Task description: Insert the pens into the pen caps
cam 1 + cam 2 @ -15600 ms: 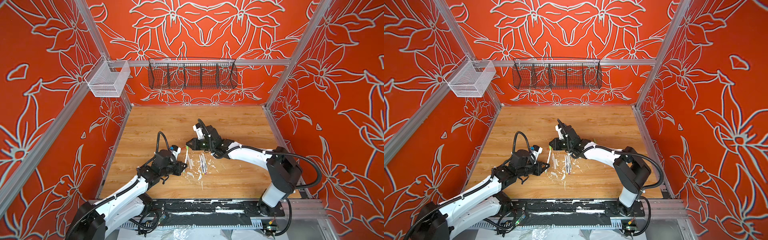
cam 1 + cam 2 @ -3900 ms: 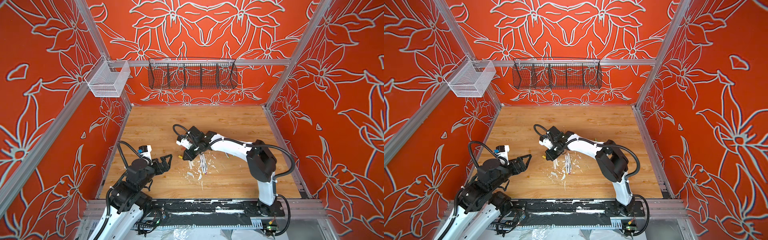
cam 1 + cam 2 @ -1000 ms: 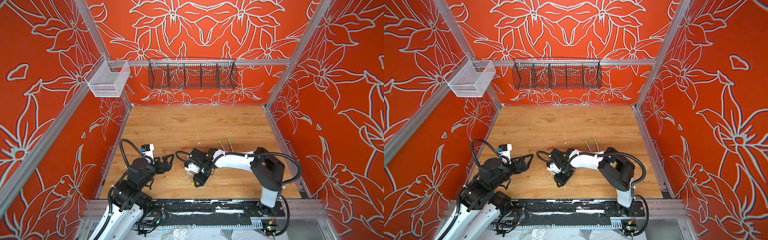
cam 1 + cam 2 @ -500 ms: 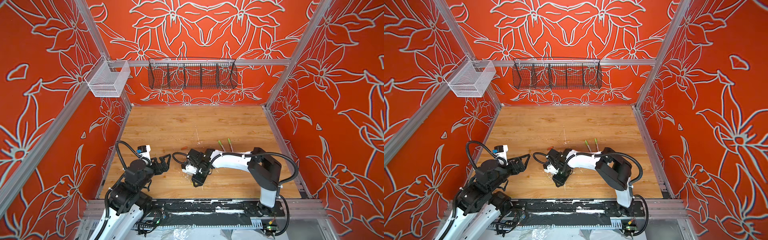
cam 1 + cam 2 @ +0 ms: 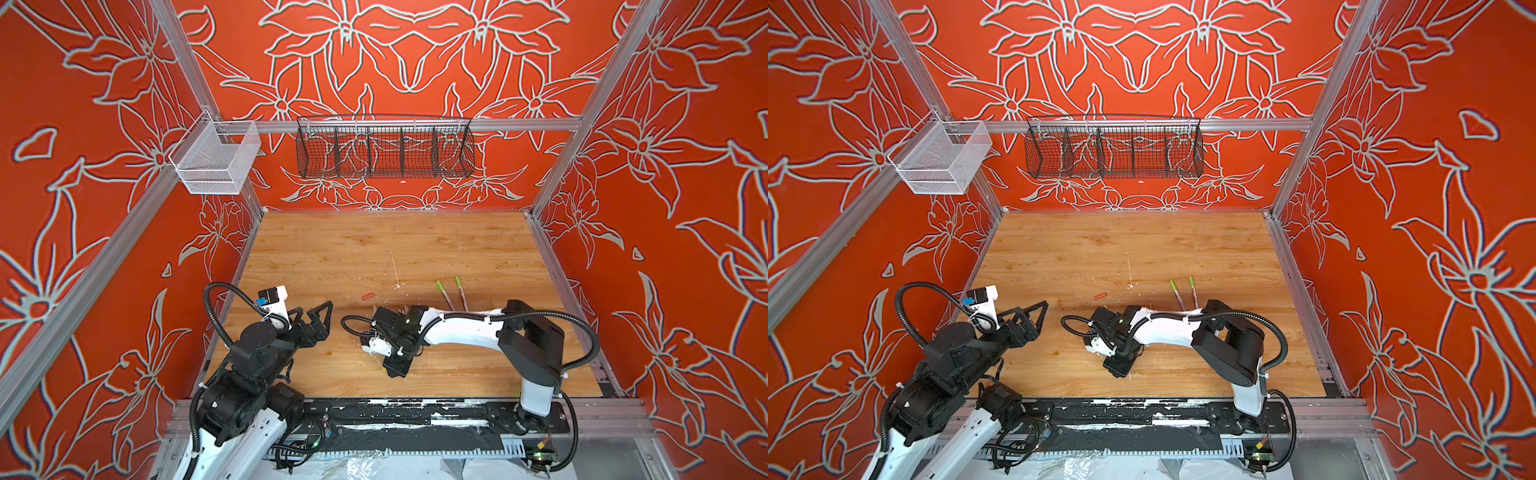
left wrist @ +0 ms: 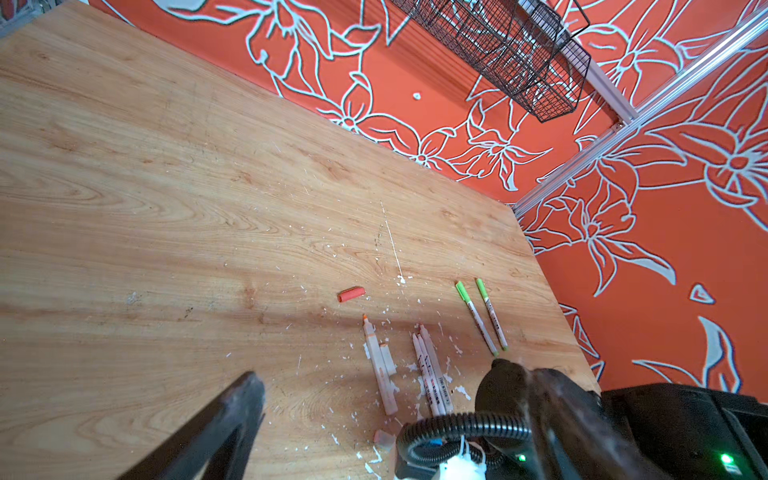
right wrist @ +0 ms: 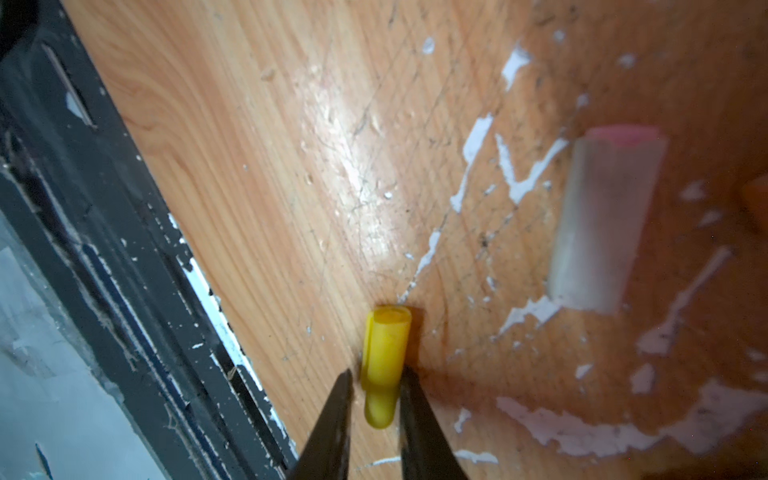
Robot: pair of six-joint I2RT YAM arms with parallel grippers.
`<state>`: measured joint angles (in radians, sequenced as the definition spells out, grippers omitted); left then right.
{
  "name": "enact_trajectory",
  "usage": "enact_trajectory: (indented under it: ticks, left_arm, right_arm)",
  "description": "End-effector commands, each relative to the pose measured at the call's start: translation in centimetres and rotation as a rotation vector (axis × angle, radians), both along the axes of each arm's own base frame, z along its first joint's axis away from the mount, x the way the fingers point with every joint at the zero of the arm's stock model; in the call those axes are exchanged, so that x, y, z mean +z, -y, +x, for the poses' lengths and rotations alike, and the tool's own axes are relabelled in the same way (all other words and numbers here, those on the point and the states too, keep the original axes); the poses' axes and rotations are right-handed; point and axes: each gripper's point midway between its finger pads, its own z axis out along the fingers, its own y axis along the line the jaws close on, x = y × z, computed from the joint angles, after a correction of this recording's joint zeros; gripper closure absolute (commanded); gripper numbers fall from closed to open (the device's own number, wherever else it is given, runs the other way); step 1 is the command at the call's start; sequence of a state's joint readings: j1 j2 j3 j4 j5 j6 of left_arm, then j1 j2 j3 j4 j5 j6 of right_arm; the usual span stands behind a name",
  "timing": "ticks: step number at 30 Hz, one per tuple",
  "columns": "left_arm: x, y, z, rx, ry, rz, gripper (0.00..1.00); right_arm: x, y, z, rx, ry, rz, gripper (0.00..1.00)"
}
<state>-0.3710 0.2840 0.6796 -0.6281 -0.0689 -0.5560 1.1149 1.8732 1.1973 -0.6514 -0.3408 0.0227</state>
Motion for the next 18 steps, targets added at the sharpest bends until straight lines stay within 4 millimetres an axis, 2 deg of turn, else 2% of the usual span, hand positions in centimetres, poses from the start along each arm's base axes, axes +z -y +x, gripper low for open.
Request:
enact_trajectory:
  ticks: [1,6,11,18]
  left_arm:
    - [-0.2,-0.2,0.0,0.007,-0.013,0.014,0.03]
    - [-0.8,-0.1,-0.1,0.001,-0.018,0.003,0.03]
    - [-1.2,0.2,-0.2,-0.014,-0.022,-0.006,0.03]
    - [-1.7,1.8,0.0,-0.089,-0.021,-0.037,0.03]
  right_arm:
    - [-2.3,2.7,-1.1,0.010,-0.008,-0.119,0.82]
    - [-1.3,2.0,-1.0,-0.009,-0.010,-0.073,0.85]
    - [0.5,1.1,0.9,-0.117,-0.012,-0.002,0.87]
    - [6.2,-0.6,4.8,-0.298,-0.044,0.234,0.87]
